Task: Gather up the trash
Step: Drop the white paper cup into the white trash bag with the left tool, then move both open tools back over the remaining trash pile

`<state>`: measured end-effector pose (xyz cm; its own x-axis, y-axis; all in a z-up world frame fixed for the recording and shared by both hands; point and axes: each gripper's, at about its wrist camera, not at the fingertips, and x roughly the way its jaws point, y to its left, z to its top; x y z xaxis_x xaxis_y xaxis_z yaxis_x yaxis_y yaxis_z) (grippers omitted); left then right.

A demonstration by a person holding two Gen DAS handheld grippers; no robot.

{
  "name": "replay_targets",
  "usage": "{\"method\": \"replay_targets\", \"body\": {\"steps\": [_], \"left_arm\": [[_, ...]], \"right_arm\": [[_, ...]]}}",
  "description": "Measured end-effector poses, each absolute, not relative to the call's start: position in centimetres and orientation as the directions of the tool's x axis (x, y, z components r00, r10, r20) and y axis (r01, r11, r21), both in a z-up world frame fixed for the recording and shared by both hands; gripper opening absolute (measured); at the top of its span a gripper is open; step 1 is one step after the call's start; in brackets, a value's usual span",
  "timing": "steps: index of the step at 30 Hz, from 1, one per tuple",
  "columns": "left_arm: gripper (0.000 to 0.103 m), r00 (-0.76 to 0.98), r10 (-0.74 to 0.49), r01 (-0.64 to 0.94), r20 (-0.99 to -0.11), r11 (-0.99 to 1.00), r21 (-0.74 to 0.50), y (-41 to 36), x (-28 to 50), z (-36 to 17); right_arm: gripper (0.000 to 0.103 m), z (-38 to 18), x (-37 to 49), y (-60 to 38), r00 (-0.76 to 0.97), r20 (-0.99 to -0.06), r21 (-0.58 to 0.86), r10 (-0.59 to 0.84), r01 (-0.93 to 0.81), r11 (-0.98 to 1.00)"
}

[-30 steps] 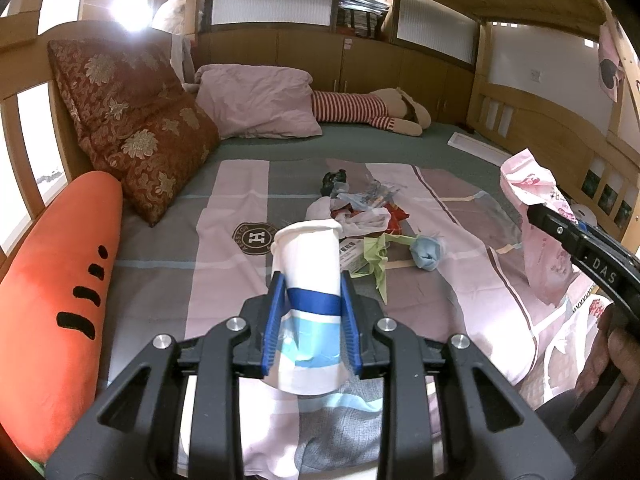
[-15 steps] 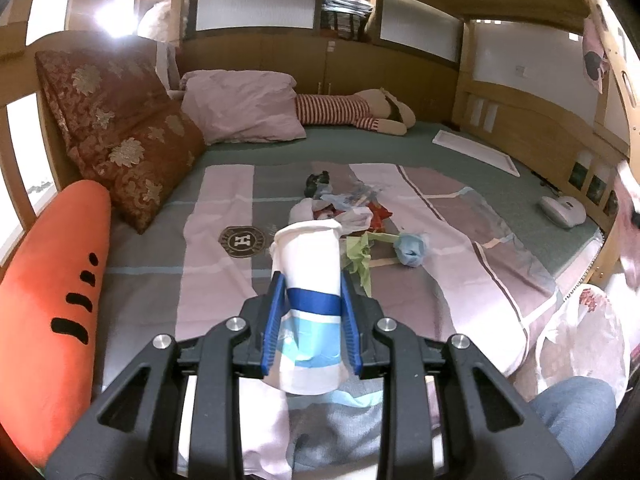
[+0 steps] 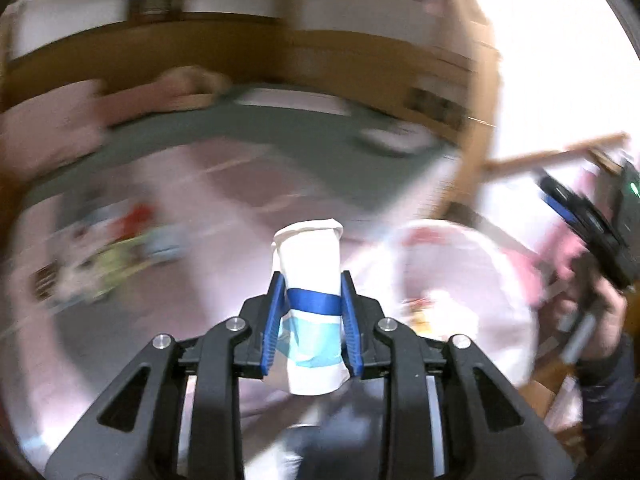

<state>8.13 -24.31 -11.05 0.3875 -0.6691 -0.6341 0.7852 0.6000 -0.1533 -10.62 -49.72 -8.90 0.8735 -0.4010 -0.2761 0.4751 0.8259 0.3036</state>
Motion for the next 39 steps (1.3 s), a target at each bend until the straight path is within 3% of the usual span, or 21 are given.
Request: {"method": "replay_targets", "body": {"steps": [2, 4, 6, 7, 10, 15, 19, 22, 27, 29, 31, 33, 39], "left_arm": [[0.03, 0.259, -0.715, 0.847, -0.65, 0.492, -0.204, -29.4, 6.2, -10.6], [0.038, 0.146, -0.732, 0.892, -0.666, 0.388, -0.231, -34.2, 4.4, -11.1], [0.095, 0.098, -0.72, 0.909, -0.687, 0.346, -0.232, -36.7, 4.0, -11.8], [0.097, 0.126, -0.709, 0.903, -0.694, 0.372, -0.215, -37.7, 4.1, -12.1], [0.097, 0.174, -0.705, 0.87, -0.688, 0.438, -0.228, -36.6, 6.0, -11.9], [0.099, 0.372, -0.675, 0.771, -0.637, 0.607, -0.194, -27.9, 11.3, -9.9], [0.1, 0.654, -0.487, 0.573, -0.578, 0.818, -0.04, -17.6, 15.8, -8.3], [0.1, 0.771, -0.352, 0.413, -0.531, 0.911, -0.005, -11.1, 18.1, -8.0], [0.1, 0.84, -0.22, 0.235, -0.496, 0.971, -0.034, -4.3, 20.2, -10.2], [0.1, 0.823, -0.189, 0.179, -0.536, 0.981, -0.072, -2.9, 20.8, -11.4], [0.1, 0.803, -0.213, 0.172, -0.557, 0.977, -0.125, -2.3, 21.1, -11.8], [0.1, 0.812, -0.212, 0.164, -0.544, 0.977, -0.135, -1.7, 20.9, -11.8], [0.1, 0.812, -0.195, 0.163, -0.55, 0.981, -0.106, -0.4, 20.8, -12.0]], "right_arm": [[0.093, -7.4, -11.0, -49.4, 0.881, -0.233, 0.305, -0.412, 0.468, 0.829], [0.093, -5.9, -11.0, -48.8, 0.887, -0.191, 0.3, -0.42, 0.46, 0.836], [0.093, -5.1, -11.4, -49.3, 0.895, -0.168, 0.313, -0.412, 0.445, 0.839], [0.093, -4.9, -11.3, -49.3, 0.901, -0.163, 0.323, -0.403, 0.434, 0.841], [0.093, -5.0, -10.1, -48.5, 0.916, -0.19, 0.324, -0.354, 0.398, 0.858], [0.093, -7.7, -5.0, -45.8, 0.917, -0.31, 0.303, -0.249, 0.344, 0.889], [0.093, -9.5, 0.5, -41.1, 0.91, -0.395, 0.3, -0.131, 0.262, 0.917], [0.093, -9.3, 4.5, -36.8, 0.907, -0.419, 0.269, -0.044, 0.17, 0.948], [0.093, -8.9, 11.1, -29.5, 0.916, -0.397, 0.211, 0.057, 0.031, 0.977], [0.093, -9.4, 12.9, -27.8, 0.921, -0.386, 0.168, 0.042, 0.025, 0.986], [0.093, -10.9, 14.1, -26.7, 0.926, -0.377, 0.12, 0.012, 0.036, 0.992], [0.093, -12.1, 15.3, -26.1, 0.88, -0.474, 0.081, 0.001, 0.043, 0.996], [0.093, -12.3, 15.2, -25.8, 0.883, -0.47, 0.071, 0.009, 0.027, 0.997]]}}
